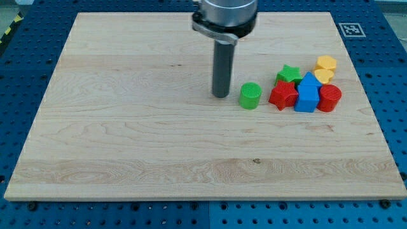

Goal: Slide the green circle closer to the group of blocks

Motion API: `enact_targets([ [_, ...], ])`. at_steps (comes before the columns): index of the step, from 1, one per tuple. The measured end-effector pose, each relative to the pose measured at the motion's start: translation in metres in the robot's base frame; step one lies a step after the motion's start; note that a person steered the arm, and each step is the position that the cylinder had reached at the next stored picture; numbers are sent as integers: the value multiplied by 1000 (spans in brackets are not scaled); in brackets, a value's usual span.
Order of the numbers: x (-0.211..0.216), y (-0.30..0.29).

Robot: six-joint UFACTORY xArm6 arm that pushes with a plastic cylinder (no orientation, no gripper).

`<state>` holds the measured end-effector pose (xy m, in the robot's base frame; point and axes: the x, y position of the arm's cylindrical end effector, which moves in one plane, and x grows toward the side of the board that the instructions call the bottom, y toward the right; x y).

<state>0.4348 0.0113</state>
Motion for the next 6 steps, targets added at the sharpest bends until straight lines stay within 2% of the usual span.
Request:
enact_targets([
  [1,2,-43],
  [2,37,-26],
  [3,51,25],
  [4,21,58],
  [5,-15,66],
  [6,-15,66],
])
